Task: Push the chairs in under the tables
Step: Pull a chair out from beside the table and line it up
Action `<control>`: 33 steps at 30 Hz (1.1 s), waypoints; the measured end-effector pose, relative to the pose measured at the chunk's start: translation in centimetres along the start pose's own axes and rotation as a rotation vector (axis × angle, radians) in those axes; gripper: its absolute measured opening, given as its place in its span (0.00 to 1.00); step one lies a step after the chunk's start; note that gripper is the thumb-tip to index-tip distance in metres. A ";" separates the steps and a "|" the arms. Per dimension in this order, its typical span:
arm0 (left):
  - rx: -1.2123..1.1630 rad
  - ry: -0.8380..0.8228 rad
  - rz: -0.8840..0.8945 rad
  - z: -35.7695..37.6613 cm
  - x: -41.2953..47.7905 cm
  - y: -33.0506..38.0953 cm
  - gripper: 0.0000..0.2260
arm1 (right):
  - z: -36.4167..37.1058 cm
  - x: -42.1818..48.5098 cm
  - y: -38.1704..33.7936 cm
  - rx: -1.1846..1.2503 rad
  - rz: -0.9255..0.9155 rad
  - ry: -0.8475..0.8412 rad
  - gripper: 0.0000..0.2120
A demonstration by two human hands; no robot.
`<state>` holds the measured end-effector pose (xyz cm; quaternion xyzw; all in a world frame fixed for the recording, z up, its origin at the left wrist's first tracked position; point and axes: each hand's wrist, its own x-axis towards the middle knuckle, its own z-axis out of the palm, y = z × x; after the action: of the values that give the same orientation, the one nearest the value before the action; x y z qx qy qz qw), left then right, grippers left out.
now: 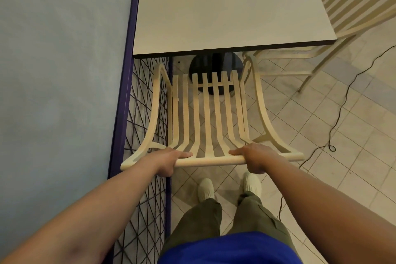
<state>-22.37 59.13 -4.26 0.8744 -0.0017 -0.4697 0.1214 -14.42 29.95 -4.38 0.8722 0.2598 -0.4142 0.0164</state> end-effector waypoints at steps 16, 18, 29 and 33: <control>0.011 0.051 -0.016 -1.7 -0.1 -0.8 0.42 | -0.7 1.2 -0.8 0.036 -0.014 -0.001 0.37; 0.011 0.042 -0.020 -1.5 0.2 -0.9 0.42 | -0.8 1.2 -0.7 0.028 -0.012 -0.018 0.37; 0.026 0.003 -0.026 -2.0 0.0 -0.6 0.42 | -0.6 1.3 -0.7 0.060 0.012 -0.017 0.37; 0.022 0.009 -0.019 -1.7 0.0 -0.6 0.41 | -0.5 1.2 -0.6 0.049 0.011 -0.019 0.38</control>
<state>-21.03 60.07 -3.47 0.8777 0.0019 -0.4670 0.1076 -13.75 31.07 -4.82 0.8696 0.2450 -0.4286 -0.0001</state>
